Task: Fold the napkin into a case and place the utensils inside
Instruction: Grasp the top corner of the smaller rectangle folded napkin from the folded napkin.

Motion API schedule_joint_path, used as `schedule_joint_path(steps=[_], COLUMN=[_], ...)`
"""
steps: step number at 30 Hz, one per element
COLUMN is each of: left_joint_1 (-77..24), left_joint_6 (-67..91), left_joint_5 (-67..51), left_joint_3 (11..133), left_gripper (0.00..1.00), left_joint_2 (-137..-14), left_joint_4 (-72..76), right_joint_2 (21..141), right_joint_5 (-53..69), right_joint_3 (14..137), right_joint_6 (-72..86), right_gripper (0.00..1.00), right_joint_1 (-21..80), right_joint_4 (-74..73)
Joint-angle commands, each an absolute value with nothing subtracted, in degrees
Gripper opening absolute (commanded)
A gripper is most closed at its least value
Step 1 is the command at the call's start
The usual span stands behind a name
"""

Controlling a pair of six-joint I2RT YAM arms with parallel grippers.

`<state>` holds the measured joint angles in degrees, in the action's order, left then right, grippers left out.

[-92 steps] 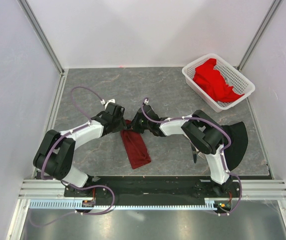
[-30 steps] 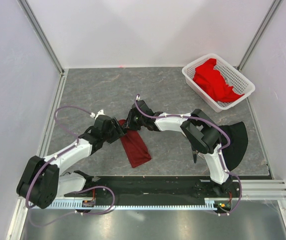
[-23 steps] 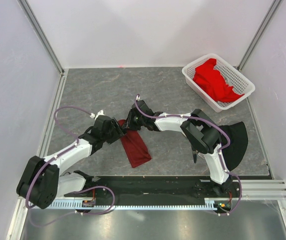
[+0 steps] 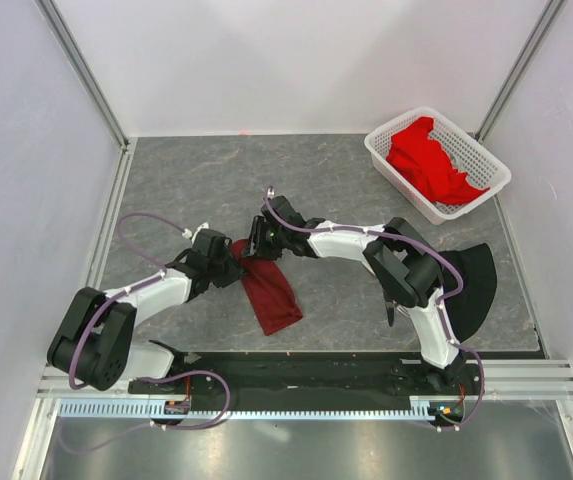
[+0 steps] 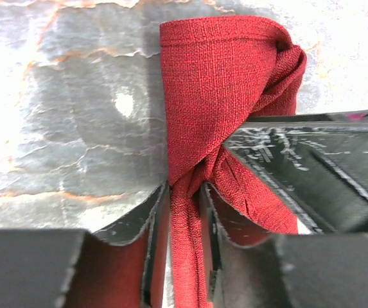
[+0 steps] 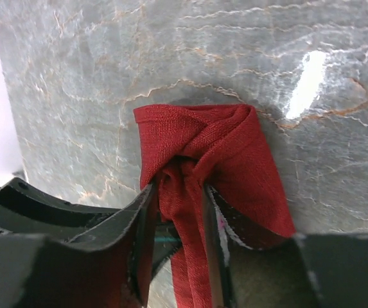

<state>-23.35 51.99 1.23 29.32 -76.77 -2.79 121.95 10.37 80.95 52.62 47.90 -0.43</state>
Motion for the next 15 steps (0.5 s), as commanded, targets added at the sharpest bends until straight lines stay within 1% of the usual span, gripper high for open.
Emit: schedule_joint_path(steps=[1,4,9,15], left_joint_1=[-22.8,-22.7,-22.7,-22.7], left_joint_6=[50.8,50.8,50.5,50.1], left_joint_5=[1.4,0.6,0.3,0.2], left_joint_3=[28.0,27.9,27.2,26.7], left_gripper=[0.28,0.24,0.18,0.16], left_joint_2=[-74.2,-74.7,-74.5,-73.7], left_joint_4=[-4.0,-3.8,-3.6,-3.0], right_joint_2=[121.4,120.7,121.6,123.4], right_joint_5=[11.9,12.7,13.9,15.7], right_joint_3=[86.0,87.4,88.3,89.2], right_joint_6=[45.0,42.7,41.1,40.6], right_gripper=[0.44,0.47,0.47,0.44], right_joint_1=[48.0,47.9,47.6,47.7], right_joint_4=[-6.8,-8.6,-10.5,-9.8])
